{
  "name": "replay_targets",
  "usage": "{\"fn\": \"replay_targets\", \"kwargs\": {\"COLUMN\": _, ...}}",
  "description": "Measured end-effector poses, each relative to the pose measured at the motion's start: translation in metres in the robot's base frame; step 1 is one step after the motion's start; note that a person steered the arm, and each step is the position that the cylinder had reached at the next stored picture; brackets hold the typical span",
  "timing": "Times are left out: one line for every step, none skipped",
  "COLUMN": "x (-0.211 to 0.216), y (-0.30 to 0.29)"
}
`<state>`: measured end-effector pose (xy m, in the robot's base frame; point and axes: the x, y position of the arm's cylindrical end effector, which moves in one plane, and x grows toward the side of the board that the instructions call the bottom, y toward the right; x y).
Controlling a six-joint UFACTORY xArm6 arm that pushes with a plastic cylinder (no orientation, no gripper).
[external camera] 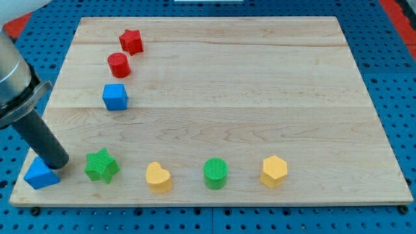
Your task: Move the green star slightly down
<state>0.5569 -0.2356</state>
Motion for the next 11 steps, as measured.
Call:
{"fn": "replay_targets", "kwargs": {"x": -0.007, "y": 0.008}}
{"fn": "replay_targets", "kwargs": {"x": -0.022, "y": 0.011}}
{"fn": "replay_targets", "kwargs": {"x": -0.023, "y": 0.030}}
{"fn": "replay_targets", "kwargs": {"x": -0.025, "y": 0.050}}
{"fn": "replay_targets", "kwargs": {"x": -0.026, "y": 0.057}}
{"fn": "replay_targets", "kwargs": {"x": -0.024, "y": 0.061}}
{"fn": "replay_targets", "kwargs": {"x": -0.022, "y": 0.063}}
{"fn": "replay_targets", "kwargs": {"x": -0.017, "y": 0.066}}
{"fn": "replay_targets", "kwargs": {"x": -0.006, "y": 0.067}}
{"fn": "replay_targets", "kwargs": {"x": 0.000, "y": 0.067}}
{"fn": "replay_targets", "kwargs": {"x": -0.004, "y": 0.067}}
